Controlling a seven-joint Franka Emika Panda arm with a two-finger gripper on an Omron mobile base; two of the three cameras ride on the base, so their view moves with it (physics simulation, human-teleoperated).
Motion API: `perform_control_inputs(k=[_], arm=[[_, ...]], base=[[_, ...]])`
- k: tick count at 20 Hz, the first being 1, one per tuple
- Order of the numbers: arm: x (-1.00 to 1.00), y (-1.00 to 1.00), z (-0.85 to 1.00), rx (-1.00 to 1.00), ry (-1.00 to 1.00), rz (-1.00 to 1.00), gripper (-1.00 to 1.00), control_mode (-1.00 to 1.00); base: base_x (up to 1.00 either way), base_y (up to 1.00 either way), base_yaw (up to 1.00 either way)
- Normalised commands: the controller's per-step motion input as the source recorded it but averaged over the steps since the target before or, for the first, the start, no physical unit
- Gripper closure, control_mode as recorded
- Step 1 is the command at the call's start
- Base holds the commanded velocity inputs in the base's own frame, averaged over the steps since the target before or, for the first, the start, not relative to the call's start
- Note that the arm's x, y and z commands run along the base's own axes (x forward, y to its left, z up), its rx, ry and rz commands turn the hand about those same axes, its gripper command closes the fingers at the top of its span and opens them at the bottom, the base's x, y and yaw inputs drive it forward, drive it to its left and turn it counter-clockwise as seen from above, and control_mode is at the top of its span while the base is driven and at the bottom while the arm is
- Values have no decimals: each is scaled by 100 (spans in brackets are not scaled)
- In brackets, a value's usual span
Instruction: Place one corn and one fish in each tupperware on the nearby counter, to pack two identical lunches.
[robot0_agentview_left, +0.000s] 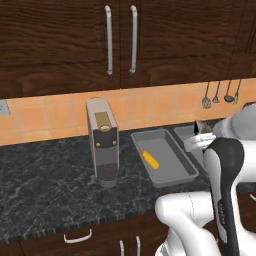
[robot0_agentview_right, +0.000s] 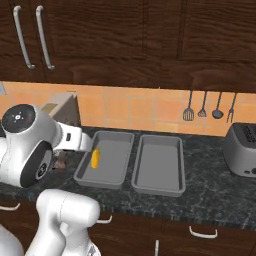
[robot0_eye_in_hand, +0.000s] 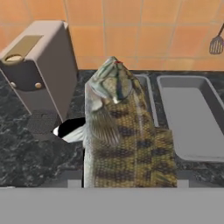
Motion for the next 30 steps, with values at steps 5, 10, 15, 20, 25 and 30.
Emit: perform_control_inputs(k=[5,10,15,20,25,30], arm=[[77,0,-81,1,14,0,100,-100],[93,-3,-56,0,16,0,100,-100],[81,-20,-51,0,13,2,100,-100],[70,-16,-61,0,2,7,100,-100],[66,-4,-68,0,3,5,100,-100],[72,0,-51,0,21,0,100,-100]], base=[[0,0,0],[0,0,0],[0,0,0],[0,0,0],[0,0,0],[0,0,0]])
